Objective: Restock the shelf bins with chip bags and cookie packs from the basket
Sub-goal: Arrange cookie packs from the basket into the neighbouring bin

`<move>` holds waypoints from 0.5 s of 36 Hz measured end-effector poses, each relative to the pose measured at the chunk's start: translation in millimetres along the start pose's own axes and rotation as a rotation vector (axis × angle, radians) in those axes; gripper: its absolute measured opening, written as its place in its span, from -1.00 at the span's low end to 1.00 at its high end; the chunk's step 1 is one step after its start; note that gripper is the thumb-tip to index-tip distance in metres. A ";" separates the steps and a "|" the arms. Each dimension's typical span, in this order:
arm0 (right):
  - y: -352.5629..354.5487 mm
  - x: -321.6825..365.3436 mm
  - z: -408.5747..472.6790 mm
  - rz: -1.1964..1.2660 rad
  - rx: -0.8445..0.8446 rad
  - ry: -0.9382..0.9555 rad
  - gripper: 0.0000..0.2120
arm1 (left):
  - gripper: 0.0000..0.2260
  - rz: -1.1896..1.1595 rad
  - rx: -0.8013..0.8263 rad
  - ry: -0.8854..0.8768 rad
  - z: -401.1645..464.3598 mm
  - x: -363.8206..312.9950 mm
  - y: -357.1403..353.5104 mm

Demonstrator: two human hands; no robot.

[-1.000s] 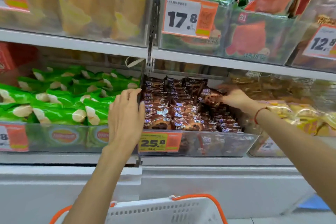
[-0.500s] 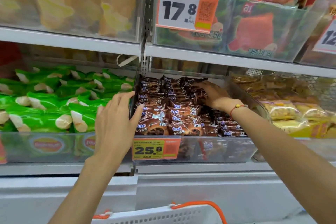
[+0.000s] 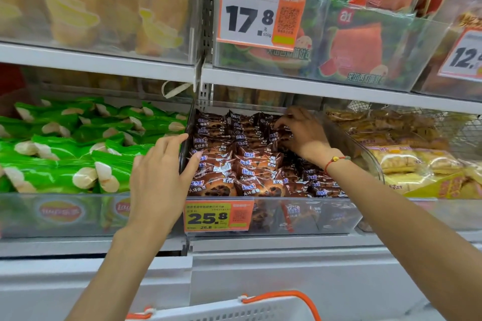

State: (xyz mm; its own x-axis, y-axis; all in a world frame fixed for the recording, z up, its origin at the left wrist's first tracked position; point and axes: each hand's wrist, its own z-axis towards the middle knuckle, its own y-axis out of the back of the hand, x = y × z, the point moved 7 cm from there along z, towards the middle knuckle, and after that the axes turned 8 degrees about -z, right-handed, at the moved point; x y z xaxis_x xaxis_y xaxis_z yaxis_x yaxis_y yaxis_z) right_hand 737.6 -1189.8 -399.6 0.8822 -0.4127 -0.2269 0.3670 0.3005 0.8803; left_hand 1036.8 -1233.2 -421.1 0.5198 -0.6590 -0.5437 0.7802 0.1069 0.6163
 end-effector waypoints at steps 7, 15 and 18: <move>-8.3 3.8 3.3 0.072 0.073 0.012 -0.63 | -0.58 -0.007 -0.006 0.003 0.5 -0.8 -0.3; -14.5 8.7 1.6 0.067 0.099 -0.004 -0.64 | -0.59 -0.020 -0.021 0.019 -0.4 0.4 -1.5; -14.8 4.8 3.9 0.178 0.173 -0.042 -0.60 | -0.59 -0.033 -0.022 0.029 -0.6 1.3 -1.7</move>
State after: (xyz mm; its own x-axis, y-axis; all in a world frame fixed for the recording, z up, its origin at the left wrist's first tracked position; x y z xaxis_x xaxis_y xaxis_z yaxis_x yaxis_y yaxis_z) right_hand 735.2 -1199.5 -412.1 0.9140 -0.4030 -0.0476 0.1477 0.2211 0.9640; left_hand 1036.4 -1233.7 -423.2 0.5028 -0.6408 -0.5802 0.8046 0.1017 0.5850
